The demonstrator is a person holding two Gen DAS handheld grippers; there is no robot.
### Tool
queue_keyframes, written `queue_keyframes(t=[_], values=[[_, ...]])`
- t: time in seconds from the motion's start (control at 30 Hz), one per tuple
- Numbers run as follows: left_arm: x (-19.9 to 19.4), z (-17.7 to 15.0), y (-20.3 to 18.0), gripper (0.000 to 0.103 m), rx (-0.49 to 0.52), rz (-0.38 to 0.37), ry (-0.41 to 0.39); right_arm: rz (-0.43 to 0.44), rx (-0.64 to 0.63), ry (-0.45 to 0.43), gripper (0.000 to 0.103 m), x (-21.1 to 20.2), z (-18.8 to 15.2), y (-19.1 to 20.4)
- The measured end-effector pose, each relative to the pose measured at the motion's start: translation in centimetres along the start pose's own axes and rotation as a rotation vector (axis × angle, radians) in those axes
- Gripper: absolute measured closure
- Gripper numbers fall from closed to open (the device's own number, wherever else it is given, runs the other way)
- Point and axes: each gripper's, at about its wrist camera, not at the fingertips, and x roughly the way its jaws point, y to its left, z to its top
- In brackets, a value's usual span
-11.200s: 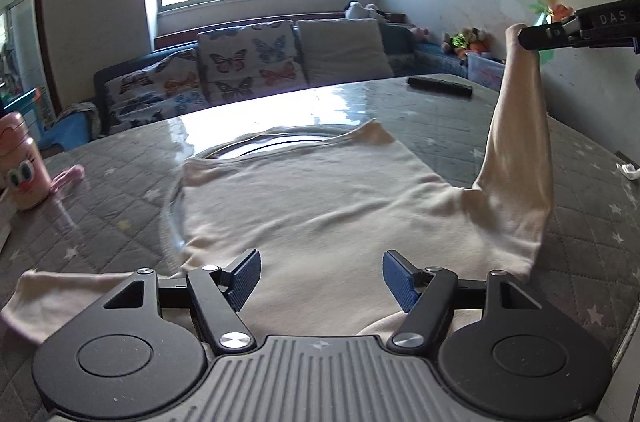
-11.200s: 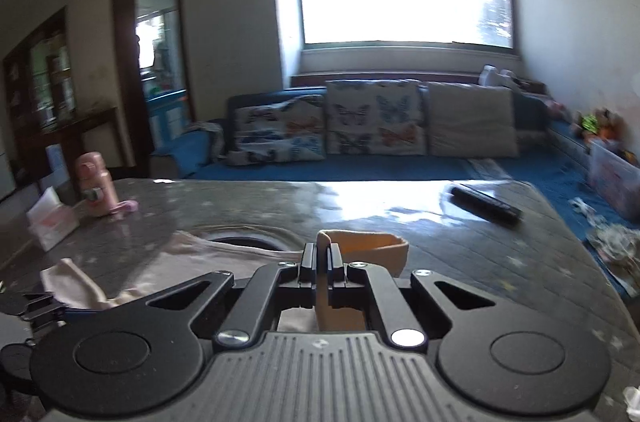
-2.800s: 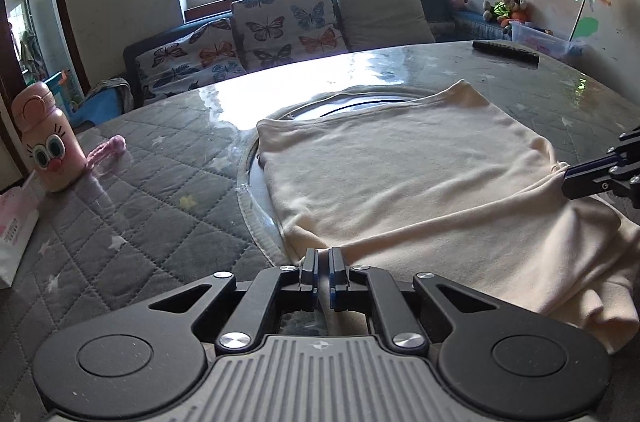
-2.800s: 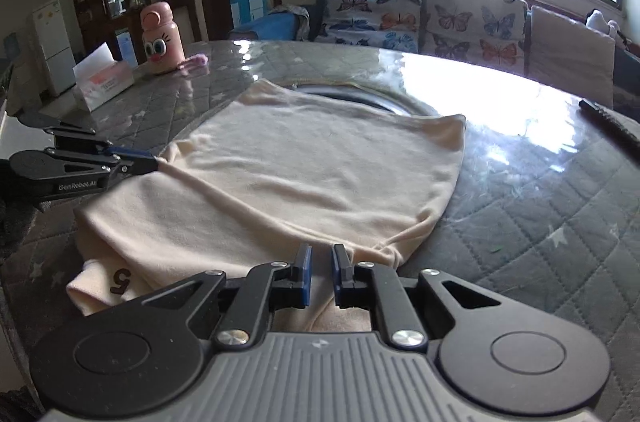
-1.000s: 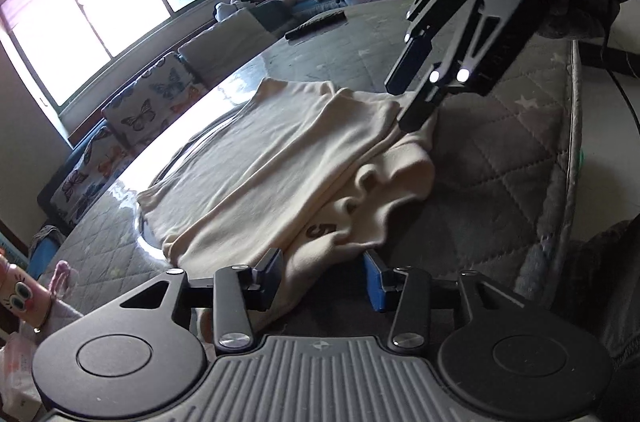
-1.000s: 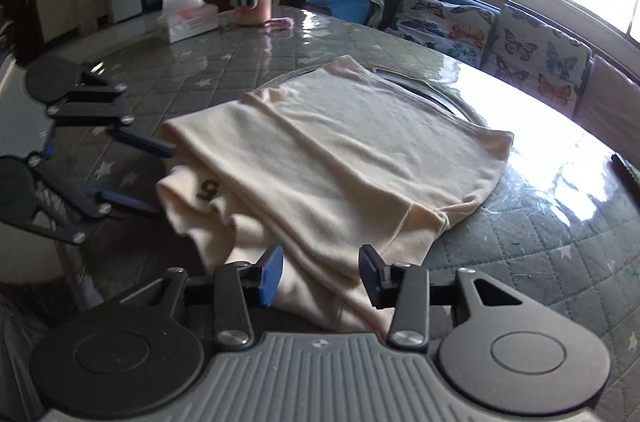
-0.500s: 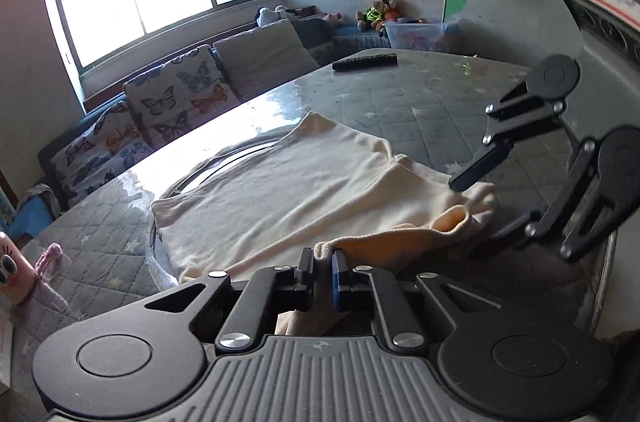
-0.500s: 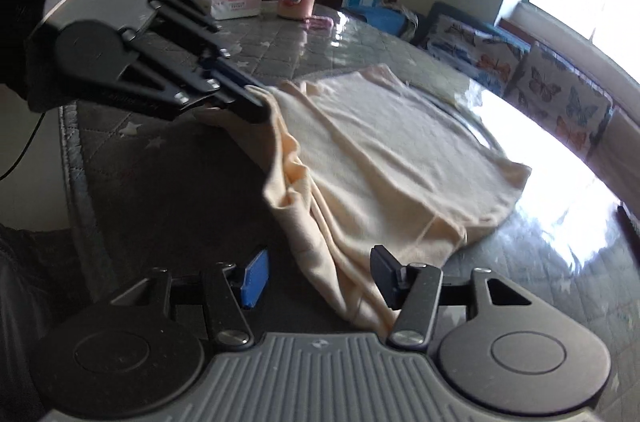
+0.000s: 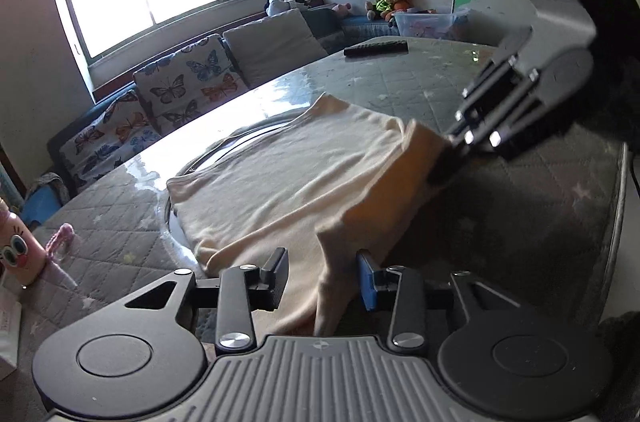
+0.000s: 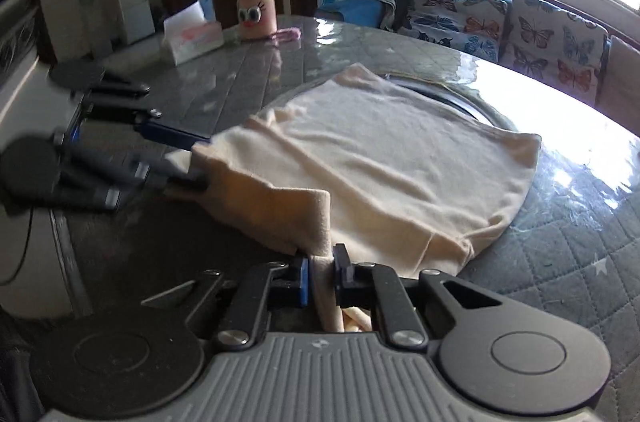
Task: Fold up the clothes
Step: 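Lift the hem with both grippers and fold it toward the collar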
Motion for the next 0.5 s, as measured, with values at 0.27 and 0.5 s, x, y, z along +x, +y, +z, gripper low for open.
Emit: queue_keyframes(t=[0.27,0.5], values=[[0.6,-1.8,-1.0,0.056,0.126,0.078,0.013,-0.005,0.026,-0.034,0.093,-0.2,1.6,-0.6],[1.2,-2.3,-0.3,0.089,0.171,0.100,0.001,-0.024,0.041,-0.055,0.094,-0.4,1.8,-0.6]])
